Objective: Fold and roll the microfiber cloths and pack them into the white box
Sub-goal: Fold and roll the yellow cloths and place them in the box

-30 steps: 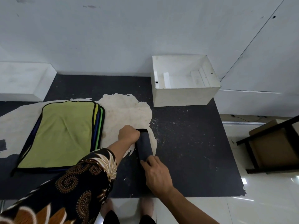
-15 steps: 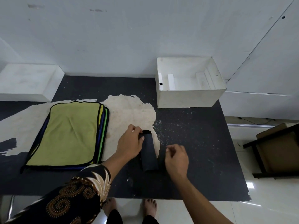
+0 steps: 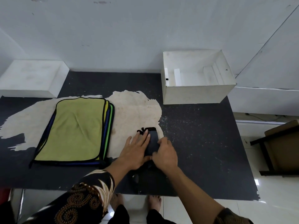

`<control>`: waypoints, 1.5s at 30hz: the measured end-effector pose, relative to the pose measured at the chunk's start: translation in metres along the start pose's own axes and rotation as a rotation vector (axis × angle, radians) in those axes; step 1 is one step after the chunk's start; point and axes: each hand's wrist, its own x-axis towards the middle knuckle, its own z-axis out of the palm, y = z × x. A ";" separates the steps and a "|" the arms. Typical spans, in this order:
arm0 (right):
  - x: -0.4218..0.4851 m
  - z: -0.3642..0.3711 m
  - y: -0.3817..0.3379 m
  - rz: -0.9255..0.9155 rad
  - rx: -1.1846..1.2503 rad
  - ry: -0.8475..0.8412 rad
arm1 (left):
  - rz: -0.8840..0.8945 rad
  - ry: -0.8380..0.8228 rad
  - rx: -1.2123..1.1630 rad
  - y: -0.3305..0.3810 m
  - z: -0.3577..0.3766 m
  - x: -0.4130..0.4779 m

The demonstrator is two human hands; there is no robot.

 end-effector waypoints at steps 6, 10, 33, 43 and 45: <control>0.024 -0.003 -0.017 0.265 0.324 -0.099 | 0.039 -0.028 0.038 -0.005 -0.001 -0.001; 0.026 -0.004 -0.017 0.357 0.593 -0.187 | 0.064 0.005 -0.118 -0.009 -0.013 -0.009; -0.017 -0.145 -0.139 -0.050 1.192 0.254 | 0.219 0.649 -0.858 0.008 -0.174 -0.040; 0.021 -0.184 -0.135 -0.143 1.070 0.223 | 0.178 0.794 -0.919 0.027 -0.207 0.005; 0.040 -0.192 -0.126 -0.137 1.055 0.234 | 0.163 0.744 -0.921 0.034 -0.209 0.022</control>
